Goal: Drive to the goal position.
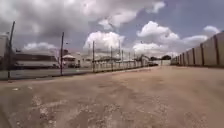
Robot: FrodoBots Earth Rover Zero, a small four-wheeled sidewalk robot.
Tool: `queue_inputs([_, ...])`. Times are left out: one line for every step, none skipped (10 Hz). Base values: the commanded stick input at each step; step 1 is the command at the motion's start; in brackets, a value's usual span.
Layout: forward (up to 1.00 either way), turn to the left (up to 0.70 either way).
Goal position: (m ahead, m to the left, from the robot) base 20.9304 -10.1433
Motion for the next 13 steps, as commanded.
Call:
queue_inputs([0.6,0.0])
queue_inputs([0.6,0.0])
queue_inputs([0.6,0.0])
queue_inputs([0.6,0.0])
queue_inputs([0.6,0.0])
queue_inputs([0.6,0.0])
queue_inputs([0.6,0.0])
queue_inputs([0.6,0.0])
queue_inputs([0.6,0.0])
queue_inputs([0.6,0.0])
queue_inputs([0.6,0.0])
queue_inputs([0.6,0.0])
queue_inputs([0.6,0.0])
